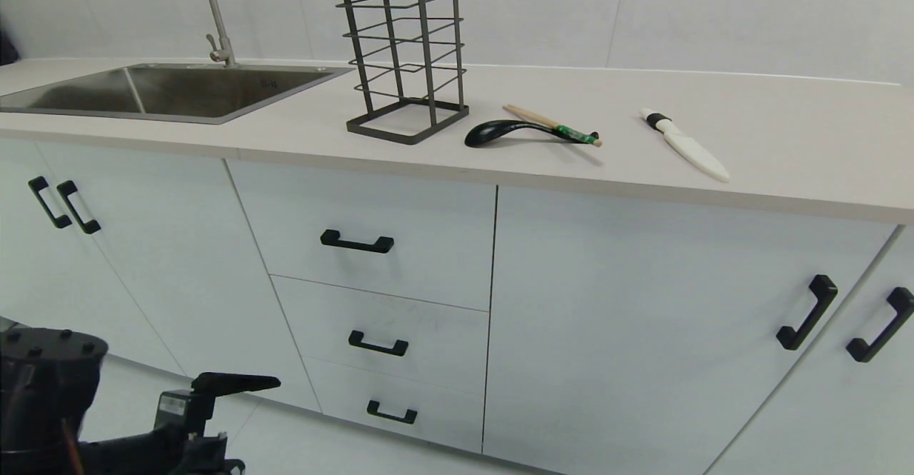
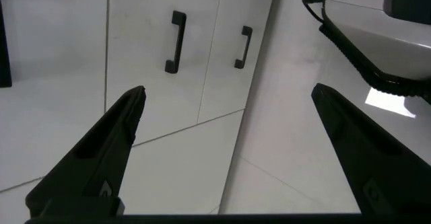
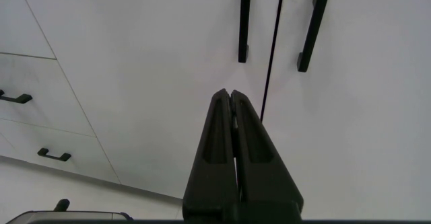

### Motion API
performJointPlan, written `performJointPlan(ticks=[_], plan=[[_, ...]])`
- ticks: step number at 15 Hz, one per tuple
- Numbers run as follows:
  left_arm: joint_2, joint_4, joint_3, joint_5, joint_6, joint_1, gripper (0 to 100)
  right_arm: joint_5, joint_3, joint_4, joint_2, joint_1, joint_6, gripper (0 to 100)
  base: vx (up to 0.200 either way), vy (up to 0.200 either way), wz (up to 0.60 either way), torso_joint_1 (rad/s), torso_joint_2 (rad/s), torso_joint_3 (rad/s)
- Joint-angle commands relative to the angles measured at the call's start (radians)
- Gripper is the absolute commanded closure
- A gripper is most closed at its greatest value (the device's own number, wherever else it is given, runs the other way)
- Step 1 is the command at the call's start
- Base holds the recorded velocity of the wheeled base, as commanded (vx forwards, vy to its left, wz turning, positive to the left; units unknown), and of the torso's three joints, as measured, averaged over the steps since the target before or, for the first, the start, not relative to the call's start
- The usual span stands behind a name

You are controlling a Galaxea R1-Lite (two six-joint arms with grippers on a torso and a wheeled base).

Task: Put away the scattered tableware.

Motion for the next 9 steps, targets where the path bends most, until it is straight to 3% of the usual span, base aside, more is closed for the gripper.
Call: performJointPlan(ticks=[1, 4, 8, 9], plan=[[0.118, -0.072, 0.004, 0.006, 0.013, -0.003, 0, 0.001, 0.0, 0.0, 0.002, -0.001, 0.001, 100, 0.0, 0.0, 0.0, 0.0, 0.0, 0.0], [0.252, -0.23, 0.015, 0.001, 0.035, -0.003, 0, 0.001, 0.001, 0.0, 0.002, 0.0, 0.001, 100, 0.0, 0.0, 0.0, 0.0, 0.0, 0.0], [0.296, -0.258, 0.012, 0.007, 0.03, 0.009, 0, 0.001, 0.001, 0.0, 0.002, -0.001, 0.001, 100, 0.0, 0.0, 0.0, 0.0, 0.0, 0.0], [0.304, -0.258, 0.008, 0.007, 0.033, 0.049, 0, 0.001, 0.0, 0.0, 0.002, 0.0, -0.001, 100, 0.0, 0.0, 0.0, 0.0, 0.0, 0.0]])
